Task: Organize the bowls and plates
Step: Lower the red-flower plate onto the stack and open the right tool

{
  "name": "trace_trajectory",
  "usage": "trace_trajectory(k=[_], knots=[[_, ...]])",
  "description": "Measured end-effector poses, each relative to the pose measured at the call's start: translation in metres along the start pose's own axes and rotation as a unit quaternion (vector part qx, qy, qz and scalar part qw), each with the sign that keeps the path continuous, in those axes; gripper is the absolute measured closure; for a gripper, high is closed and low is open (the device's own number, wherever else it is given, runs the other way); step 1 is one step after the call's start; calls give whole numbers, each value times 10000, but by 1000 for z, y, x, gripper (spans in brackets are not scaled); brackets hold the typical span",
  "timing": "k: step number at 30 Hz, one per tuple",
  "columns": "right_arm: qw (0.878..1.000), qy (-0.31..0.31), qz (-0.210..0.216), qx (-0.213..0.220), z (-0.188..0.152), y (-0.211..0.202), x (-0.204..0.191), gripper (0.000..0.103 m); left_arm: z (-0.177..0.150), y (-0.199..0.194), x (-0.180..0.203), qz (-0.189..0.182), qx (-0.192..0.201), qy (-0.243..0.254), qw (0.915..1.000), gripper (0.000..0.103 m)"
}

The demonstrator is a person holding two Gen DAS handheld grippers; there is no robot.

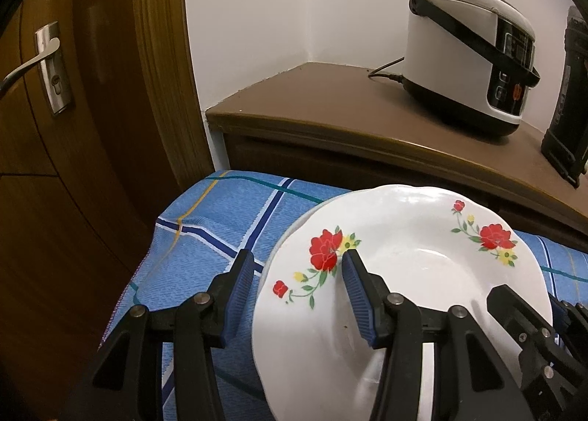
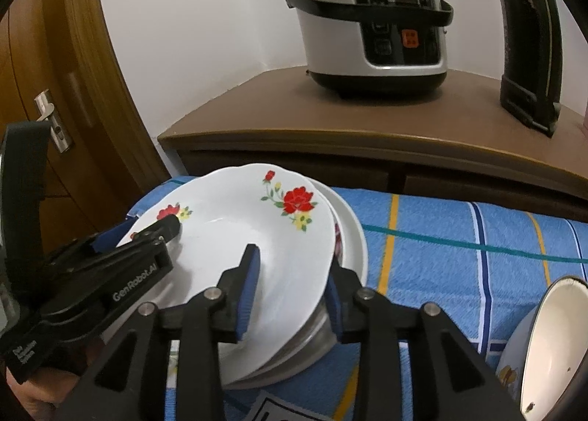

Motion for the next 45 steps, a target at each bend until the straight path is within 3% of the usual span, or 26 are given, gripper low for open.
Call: trace_trajectory(k=[20, 25, 27, 31, 34, 36, 38, 39, 45], knots=[[9980, -281, -559, 93, -5, -8, -11, 69, -1, 0, 3, 24, -16, 34, 10000, 50], [9945, -450, -947, 82, -7, -9, -16, 68, -1, 1, 3, 48, -29, 49, 10000, 50], [9934, -415, -1067, -59, -9, -4, -13, 63, 0, 0, 3, -6, -16, 21, 10000, 50], [9967, -79, -791, -159, -9, -2, 0, 63, 1, -1, 1, 19, -37, 11, 10000, 50], [9964, -152, -832, 88, -8, -12, -2, 62, 0, 1, -1, 29, -59, -56, 10000, 50], [9960, -187, -834, 244, -8, -21, -4, 54, 0, 1, -4, 33, -44, -130, 9999, 50], [9958, -164, -829, 345, -11, -29, -5, 36, 1, -3, -10, 84, 54, -228, 9997, 50], [9958, -140, -821, 369, -13, -32, -5, 32, 1, -4, -11, 121, 105, -259, 9995, 50], [9964, -30, -757, 386, -25, -46, -2, 31, -9, -17, -29, 92, 249, -737, 9969, 49]])
Point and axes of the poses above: each gripper's, at about its wrist camera, not at the fingertips, and y roughly the way its jaws point, x to its right, z to its top, the point moved 4 cm from there along y, roughly the way its jaws point, and after that the axes turned 8 degrees about -x, right-handed, at the moved point
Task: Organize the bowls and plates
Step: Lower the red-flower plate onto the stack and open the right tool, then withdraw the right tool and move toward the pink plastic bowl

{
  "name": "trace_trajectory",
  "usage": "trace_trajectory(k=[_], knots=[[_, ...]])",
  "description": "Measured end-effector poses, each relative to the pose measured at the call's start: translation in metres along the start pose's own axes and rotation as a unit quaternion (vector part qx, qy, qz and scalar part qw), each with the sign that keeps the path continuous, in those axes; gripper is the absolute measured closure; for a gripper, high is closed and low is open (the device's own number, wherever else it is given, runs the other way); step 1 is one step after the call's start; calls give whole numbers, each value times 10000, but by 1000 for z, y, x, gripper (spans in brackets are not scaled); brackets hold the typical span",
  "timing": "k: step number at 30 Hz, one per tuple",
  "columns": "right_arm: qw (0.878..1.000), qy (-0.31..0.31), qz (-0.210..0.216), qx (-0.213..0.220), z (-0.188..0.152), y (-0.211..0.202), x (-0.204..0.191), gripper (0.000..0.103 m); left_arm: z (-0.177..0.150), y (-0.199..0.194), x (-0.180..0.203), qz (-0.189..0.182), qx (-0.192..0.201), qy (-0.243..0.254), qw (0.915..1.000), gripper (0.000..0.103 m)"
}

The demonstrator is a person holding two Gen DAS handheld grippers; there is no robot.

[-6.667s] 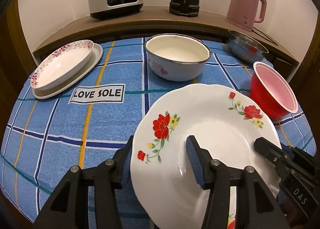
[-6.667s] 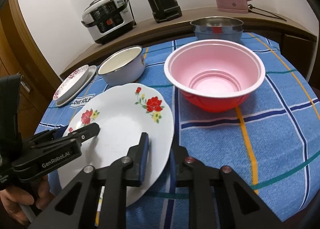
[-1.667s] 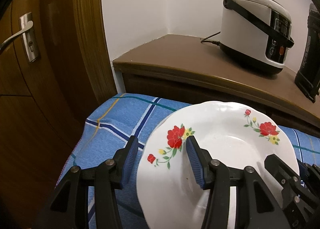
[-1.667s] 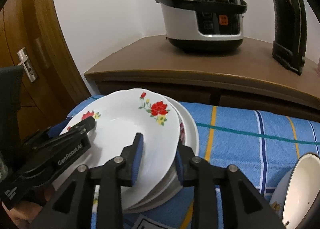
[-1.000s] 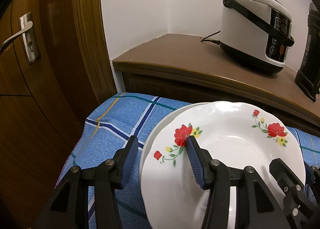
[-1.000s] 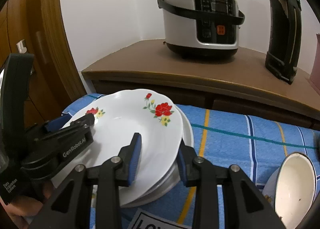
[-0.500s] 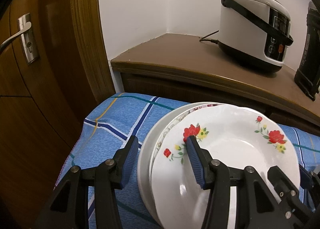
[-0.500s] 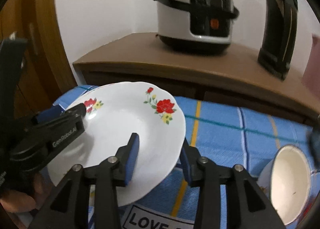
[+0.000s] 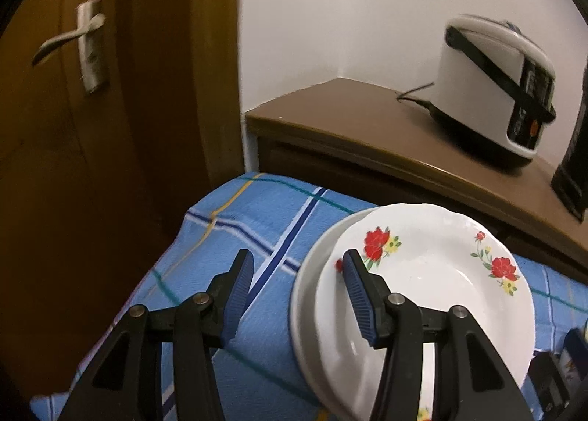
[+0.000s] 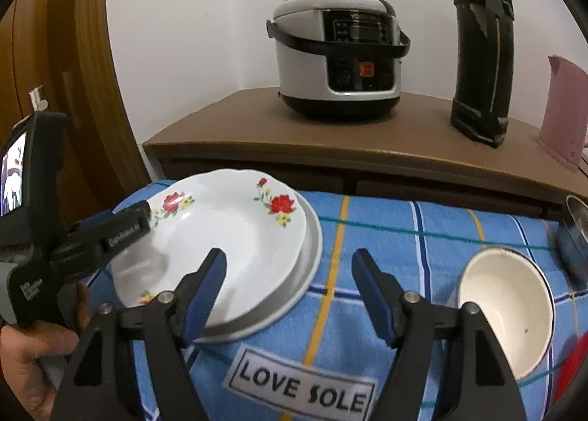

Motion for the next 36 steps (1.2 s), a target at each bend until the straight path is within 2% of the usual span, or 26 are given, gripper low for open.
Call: trace_trajectory(k=[4, 16, 30, 36], knots=[[9999, -112, 59, -5, -8, -11, -2, 28, -11, -13, -7, 94, 51, -152, 9998, 48], [10000, 45, 62, -24, -39, -51, 24, 26, -58, -60, 24, -143, -62, 248, 9996, 48], [9990, 376, -143, 210, -63, -118, 80, 25, -103, -110, 101, -638, -148, 1047, 9923, 48], [9970, 653, -307, 276, -76, -148, 120, 25, -119, -136, 142, -1045, -88, 1475, 9835, 48]])
Point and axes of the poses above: each gripper's, at about its wrist camera, not at the fingertips, and y roughly the way its jaws point, x to its right, z to its top, the point moved 4 cm from there along y, roughly the way its jaws point, and after that the axes turned 8 degrees about -x, right-handed, at the moved point
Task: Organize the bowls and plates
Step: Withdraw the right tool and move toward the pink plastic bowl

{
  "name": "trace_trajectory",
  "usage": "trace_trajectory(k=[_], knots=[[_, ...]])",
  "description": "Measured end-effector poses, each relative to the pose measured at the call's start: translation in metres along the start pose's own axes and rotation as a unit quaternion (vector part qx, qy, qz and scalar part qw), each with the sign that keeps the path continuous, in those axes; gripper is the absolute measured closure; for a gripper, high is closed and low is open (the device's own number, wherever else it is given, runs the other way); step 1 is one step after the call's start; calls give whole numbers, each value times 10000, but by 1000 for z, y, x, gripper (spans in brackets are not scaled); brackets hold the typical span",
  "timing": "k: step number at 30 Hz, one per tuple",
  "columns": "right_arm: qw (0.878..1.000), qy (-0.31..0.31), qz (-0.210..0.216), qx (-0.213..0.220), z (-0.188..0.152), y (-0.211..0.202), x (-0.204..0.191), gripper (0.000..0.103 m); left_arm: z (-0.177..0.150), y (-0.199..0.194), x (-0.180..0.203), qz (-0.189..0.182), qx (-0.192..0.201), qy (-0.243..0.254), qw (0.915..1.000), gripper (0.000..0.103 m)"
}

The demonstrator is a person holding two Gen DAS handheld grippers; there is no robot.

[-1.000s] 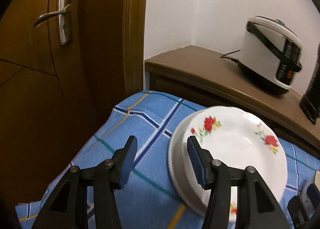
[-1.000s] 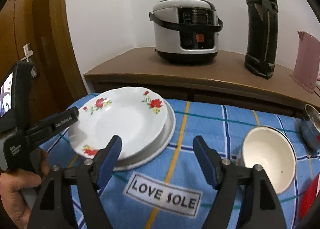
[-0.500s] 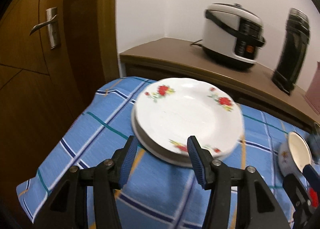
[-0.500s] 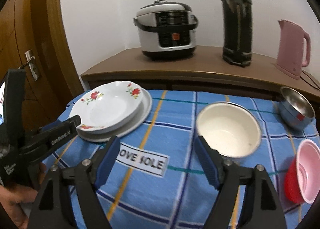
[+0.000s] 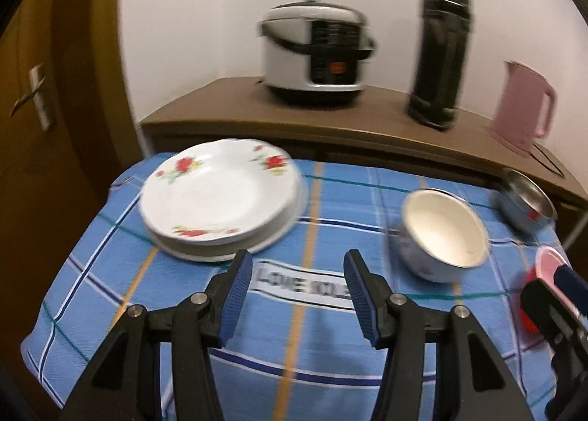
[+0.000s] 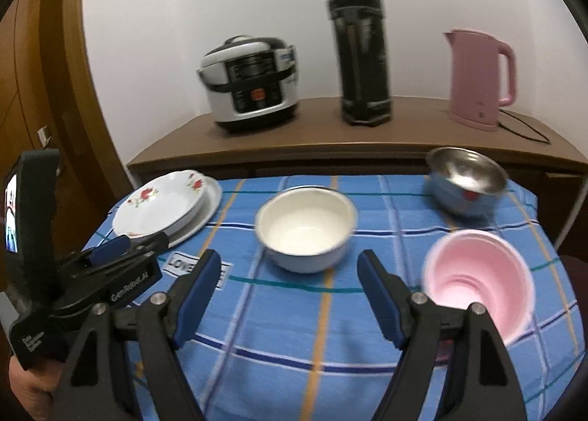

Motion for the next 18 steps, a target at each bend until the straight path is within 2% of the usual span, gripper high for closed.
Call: trace_trajectory(k=[7, 12, 14, 18], knots=[[9981, 382, -462, 168, -6, -35, 64, 25, -1, -12, 62, -480, 24, 526, 9975, 48], [9943, 659, -824, 135, -14, -51, 111, 26, -1, -18, 99, -799, 38, 808, 9935, 48], [9927, 811, -880, 125, -17, -57, 130, 32, -1, -20, 114, -934, -2, 916, 9914, 48], [9894, 1093, -950, 84, -24, -63, 160, 33, -2, -21, 141, -1106, -61, 1140, 9873, 48]])
Point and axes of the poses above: each gripper's, at about its wrist camera, not at the fingertips, and y roughly the way its jaws point, x to its right, z to its top, the point moved 4 cm from there along y, roughly the way its jaws point, and after that the axes turned 8 degrees about -x, right-handed, at the moved point
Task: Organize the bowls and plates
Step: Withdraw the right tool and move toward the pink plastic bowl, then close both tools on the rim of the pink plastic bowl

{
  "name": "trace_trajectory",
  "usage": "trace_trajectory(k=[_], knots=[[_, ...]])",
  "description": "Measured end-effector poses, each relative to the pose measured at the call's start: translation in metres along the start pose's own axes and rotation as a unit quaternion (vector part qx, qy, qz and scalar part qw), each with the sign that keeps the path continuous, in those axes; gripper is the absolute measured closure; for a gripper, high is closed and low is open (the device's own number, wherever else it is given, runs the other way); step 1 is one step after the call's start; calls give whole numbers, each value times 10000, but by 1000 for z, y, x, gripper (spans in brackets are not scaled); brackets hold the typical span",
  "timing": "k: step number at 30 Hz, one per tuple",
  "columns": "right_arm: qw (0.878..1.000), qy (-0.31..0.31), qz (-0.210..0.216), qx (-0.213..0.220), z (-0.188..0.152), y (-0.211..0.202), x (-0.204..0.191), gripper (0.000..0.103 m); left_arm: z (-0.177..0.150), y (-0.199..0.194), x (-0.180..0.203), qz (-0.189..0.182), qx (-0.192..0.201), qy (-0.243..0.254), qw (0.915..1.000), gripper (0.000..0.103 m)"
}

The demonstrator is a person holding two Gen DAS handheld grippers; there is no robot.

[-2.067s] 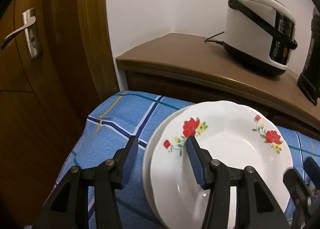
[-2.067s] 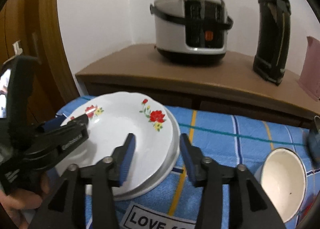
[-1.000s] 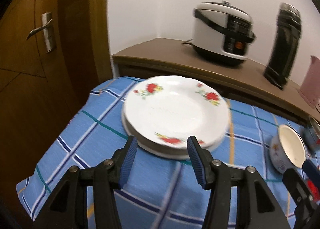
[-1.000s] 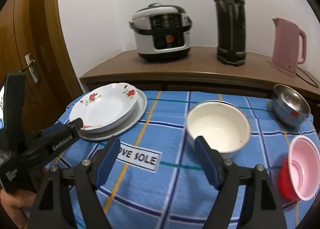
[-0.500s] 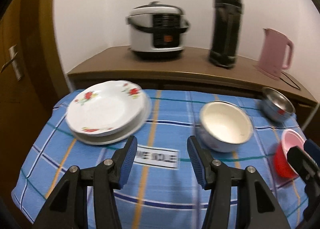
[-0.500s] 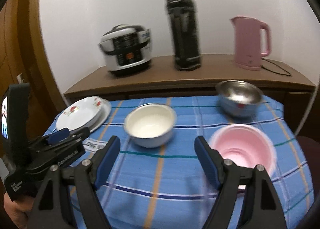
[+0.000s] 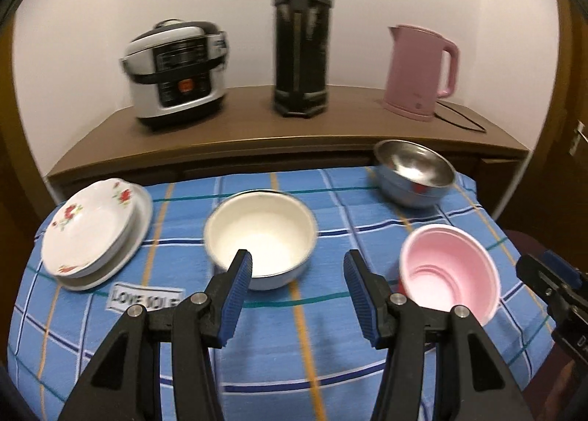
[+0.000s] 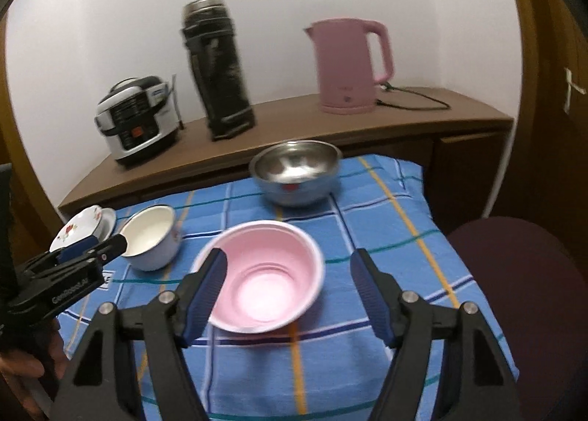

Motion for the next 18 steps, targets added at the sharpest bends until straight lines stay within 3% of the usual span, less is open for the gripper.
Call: trace_trajectory(k=[7, 13, 18], knots=[[9993, 206, 98, -298, -1, 13, 27, 46, 5, 18, 35, -177, -278, 258, 9991, 48], [9976, 194, 305, -589, -4, 28, 26, 52, 9, 28, 54, -45, -347, 472, 9983, 48], [9970, 309, 312, -639, -2, 35, 31, 69, 11, 36, 61, 11, -408, 556, 9976, 48]])
Point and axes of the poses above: each gripper's, at about its wrist camera, not at the fingertips, and y roughly the way its jaws point, x to its right, z to its top, the point moved 4 cm from there along y, roughly the way its jaws point, and after that the axes turned 8 degrees about -x, right-handed, at the moved point
